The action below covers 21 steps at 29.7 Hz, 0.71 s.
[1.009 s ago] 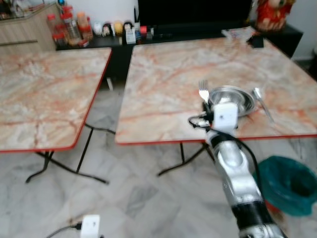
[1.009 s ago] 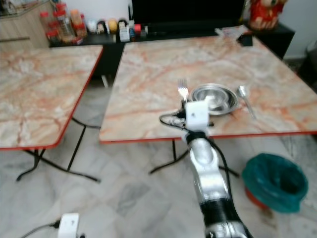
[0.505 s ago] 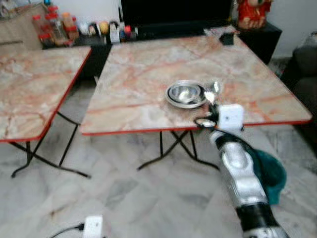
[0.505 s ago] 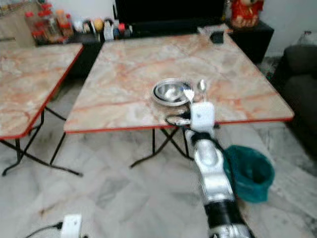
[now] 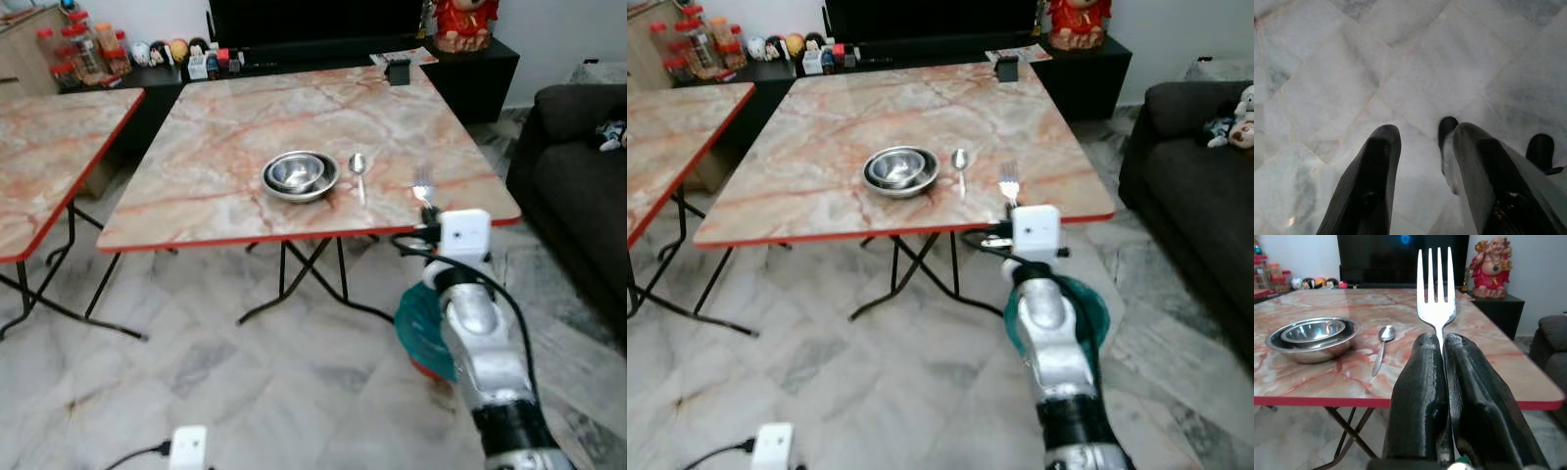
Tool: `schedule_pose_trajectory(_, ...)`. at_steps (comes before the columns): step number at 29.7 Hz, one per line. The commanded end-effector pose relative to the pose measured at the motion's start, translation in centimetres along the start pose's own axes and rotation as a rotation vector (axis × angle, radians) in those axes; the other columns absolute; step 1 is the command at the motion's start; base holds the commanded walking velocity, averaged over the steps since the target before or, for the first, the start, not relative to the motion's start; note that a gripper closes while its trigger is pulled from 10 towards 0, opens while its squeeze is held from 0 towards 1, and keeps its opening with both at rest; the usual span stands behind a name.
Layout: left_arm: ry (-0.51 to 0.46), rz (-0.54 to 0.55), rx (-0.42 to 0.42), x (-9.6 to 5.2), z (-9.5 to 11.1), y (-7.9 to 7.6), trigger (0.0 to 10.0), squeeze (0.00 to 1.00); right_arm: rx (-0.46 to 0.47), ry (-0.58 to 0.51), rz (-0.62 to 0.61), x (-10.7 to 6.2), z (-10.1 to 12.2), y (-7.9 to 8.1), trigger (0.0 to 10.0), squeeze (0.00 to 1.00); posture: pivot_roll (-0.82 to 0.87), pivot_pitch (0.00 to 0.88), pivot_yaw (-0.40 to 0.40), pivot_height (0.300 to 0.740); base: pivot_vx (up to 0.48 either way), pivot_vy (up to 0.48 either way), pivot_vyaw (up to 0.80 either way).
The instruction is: Setting the table
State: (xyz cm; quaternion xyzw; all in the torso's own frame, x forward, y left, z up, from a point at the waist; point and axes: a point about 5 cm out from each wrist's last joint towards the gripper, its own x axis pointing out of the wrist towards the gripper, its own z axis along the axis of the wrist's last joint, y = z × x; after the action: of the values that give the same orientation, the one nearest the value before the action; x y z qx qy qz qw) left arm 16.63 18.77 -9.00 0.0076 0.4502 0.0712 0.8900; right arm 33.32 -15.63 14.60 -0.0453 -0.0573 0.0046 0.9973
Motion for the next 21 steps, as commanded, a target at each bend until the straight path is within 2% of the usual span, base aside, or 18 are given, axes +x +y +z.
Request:
schedule_pose_trajectory(1,-0.002,0.032,-0.017,-0.05,-0.1,1.11,10.0,0.0,0.007,-0.028,0.029,0.19,0.77,1.03,10.0,0.0,-0.03,0.027,0.066,0.74,0.0,0.0,0.0)
schedule_pose_trajectory(5,-0.001,0.036,-0.027,-0.07,-0.17,1.21,10.0,0.0,0.01,-0.022,0.023,0.17,0.7,0.95,10.0,0.0,-0.03,0.027,0.068,0.74,0.169,0.0,0.0)
schedule_pose_trajectory(21,-0.001,0.031,-0.015,-0.02,-0.03,1.36,10.0,0.0,0.006,-0.006,0.029,0.24,0.41,1.34,10.0,0.0,-0.03,0.007,0.068,0.74,0.418,0.0,-0.06)
